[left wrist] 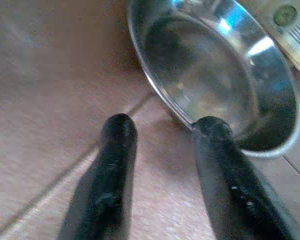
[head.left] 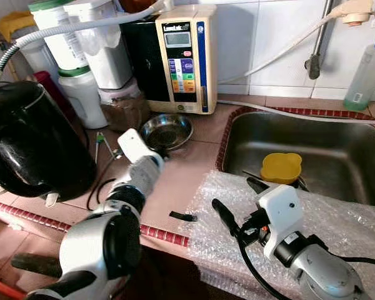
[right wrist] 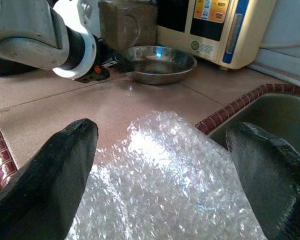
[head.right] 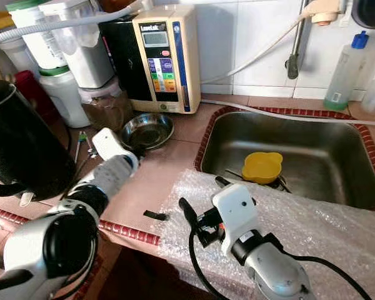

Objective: Kitchen organization

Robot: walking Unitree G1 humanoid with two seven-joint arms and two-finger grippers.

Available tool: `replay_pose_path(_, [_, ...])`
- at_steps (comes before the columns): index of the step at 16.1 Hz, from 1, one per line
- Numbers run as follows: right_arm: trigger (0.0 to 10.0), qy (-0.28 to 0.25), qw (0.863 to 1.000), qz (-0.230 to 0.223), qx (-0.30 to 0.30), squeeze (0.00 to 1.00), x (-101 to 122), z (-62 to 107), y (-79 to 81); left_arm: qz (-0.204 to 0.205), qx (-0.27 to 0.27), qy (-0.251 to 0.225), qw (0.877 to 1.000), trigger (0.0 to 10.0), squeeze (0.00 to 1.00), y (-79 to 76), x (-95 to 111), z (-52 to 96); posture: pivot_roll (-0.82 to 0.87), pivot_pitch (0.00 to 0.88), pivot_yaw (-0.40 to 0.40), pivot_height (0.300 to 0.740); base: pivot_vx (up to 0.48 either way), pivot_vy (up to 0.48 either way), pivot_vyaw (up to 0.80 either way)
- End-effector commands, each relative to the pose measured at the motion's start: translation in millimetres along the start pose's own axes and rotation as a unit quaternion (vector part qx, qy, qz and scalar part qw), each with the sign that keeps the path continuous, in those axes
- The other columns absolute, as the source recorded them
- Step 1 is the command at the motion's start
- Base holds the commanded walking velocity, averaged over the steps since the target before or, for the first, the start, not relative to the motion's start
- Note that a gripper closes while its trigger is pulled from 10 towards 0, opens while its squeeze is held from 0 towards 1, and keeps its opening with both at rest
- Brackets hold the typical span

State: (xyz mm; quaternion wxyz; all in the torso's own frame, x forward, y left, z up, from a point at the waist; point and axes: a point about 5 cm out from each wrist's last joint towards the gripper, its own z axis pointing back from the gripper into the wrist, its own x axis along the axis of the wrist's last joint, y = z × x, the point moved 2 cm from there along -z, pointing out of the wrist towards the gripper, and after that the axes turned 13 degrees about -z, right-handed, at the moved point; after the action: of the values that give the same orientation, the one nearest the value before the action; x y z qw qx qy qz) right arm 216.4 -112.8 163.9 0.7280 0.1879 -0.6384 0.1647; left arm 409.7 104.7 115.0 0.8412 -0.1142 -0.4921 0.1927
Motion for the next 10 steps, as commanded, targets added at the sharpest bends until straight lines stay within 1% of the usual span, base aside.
replay_pose_path(1, [10.0, -0.003, 1.000, 0.000, 0.012, 0.29, 1.1, -2.6, 4.0, -0.002, 0.015, 0.005, 1.000, 0.0, 0.00, 7.5, 2.6, -0.5, -0.12, 0.000, 0.172, 0.740, 0.000, 0.000, 0.00])
replay_pose_path(5, [10.0, 0.000, 1.000, 0.005, 0.015, 0.27, -0.1, -3.2, 3.0, -0.005, 0.039, -0.005, 0.999, 0.0, 0.00, 28.0, 11.2, -1.2, -0.11, 0.000, 0.166, 0.740, 0.000, 0.000, 0.00])
replay_pose_path(6, [10.0, 0.001, 1.000, 0.006, 0.014, 0.26, -0.2, -3.1, 2.1, -0.006, 0.050, -0.007, 0.999, 0.0, 0.00, 36.2, 13.8, -1.2, -0.10, 0.000, 0.163, 0.740, 0.000, 0.000, 0.00])
replay_pose_path(8, [10.0, 0.002, 1.000, 0.008, 0.015, 0.24, -0.6, -3.6, 1.0, -0.008, 0.059, -0.011, 0.998, 0.0, 0.00, 44.8, 17.9, -0.9, -0.10, 0.000, 0.161, 0.740, 0.000, 0.000, 0.00])
replay_pose_path(10, [10.0, 0.002, 1.000, 0.010, 0.017, 0.23, -0.8, -4.4, 0.8, -0.012, 0.063, -0.013, 0.998, 0.0, 0.00, 49.1, 21.0, -0.6, -0.09, 0.000, 0.160, 0.740, 0.000, 0.000, 0.00])
